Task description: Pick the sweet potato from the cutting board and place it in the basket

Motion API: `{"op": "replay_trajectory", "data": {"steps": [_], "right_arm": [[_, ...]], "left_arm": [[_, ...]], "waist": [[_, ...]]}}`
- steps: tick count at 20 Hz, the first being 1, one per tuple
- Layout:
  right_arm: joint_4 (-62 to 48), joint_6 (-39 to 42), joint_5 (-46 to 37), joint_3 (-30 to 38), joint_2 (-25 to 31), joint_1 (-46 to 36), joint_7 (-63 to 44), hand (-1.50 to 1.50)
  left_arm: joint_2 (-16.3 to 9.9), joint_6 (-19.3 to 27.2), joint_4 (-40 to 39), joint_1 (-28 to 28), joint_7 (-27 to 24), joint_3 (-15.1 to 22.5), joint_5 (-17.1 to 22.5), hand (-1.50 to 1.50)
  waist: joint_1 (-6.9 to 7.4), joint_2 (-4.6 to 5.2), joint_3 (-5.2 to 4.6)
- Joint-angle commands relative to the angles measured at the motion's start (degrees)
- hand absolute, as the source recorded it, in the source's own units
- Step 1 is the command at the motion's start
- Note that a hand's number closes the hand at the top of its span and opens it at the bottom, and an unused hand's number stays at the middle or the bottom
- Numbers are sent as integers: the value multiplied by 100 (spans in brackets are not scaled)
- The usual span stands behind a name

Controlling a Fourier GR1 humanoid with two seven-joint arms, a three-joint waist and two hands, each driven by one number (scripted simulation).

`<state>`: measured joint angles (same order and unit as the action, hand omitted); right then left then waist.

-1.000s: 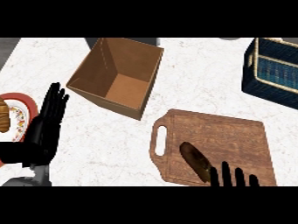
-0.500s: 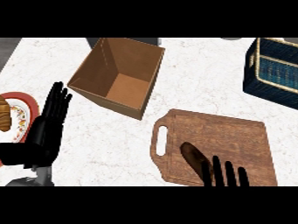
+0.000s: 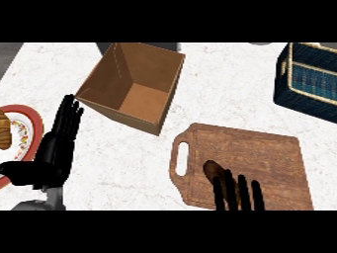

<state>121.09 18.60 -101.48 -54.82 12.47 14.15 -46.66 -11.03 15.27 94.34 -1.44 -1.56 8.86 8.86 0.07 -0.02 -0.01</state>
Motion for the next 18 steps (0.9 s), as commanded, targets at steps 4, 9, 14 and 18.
{"op": "replay_trajectory", "data": {"steps": [4, 9, 14, 18], "right_arm": [[-1024, -279, -5, 142, -573, -473, -288, -150], [-1371, -378, 277, 384, -748, -789, -306, -150], [-2079, -482, 359, 475, -885, -976, -412, -150], [-2051, -809, 645, 806, -385, -806, -278, -150]], "left_arm": [[-16, -80, 460, 174, 266, 12, -90, 0], [13, -175, 373, 349, 79, -159, -7, 0], [-63, -418, 93, 115, -30, -341, 55, 0], [97, -296, 348, 258, 199, -210, -89, 0]], "waist": [[10, -2, 2], [25, 1, 1], [34, 6, 0], [12, 3, 2]]}}
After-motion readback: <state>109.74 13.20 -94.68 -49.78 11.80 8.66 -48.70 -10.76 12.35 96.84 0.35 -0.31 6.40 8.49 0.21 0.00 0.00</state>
